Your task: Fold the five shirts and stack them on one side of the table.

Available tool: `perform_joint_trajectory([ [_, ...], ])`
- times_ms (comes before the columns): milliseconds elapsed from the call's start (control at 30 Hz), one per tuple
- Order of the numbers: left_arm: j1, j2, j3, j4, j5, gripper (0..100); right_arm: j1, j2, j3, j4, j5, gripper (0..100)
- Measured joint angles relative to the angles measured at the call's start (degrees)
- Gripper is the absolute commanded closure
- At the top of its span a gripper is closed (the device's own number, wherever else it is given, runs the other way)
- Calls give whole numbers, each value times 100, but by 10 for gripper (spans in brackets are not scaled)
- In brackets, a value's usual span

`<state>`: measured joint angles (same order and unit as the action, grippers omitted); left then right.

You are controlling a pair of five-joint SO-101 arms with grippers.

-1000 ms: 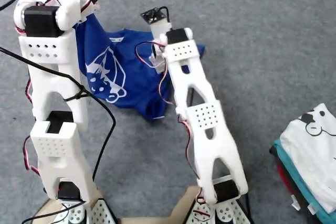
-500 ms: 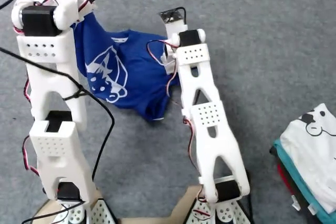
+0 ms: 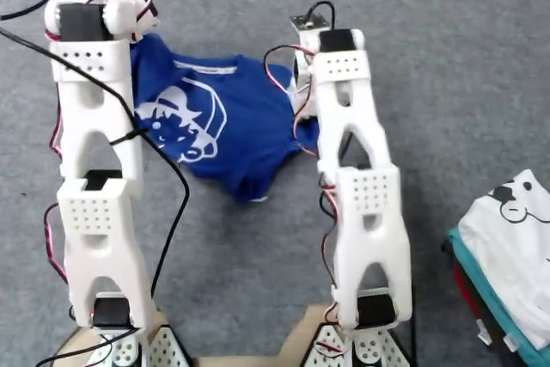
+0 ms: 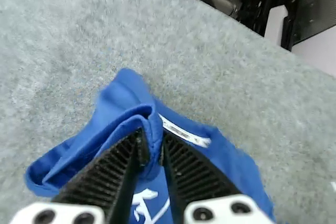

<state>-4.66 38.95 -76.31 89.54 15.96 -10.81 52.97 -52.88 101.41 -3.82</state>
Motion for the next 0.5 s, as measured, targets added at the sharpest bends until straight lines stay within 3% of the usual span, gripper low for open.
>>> perform_joint_trajectory([
  [167, 114, 255, 0, -123, 0, 978, 0, -1618, 2409, 0, 211, 994],
  [500, 1055, 264, 0, -211, -9, 978, 0, -3305, 4923, 0, 273, 994],
])
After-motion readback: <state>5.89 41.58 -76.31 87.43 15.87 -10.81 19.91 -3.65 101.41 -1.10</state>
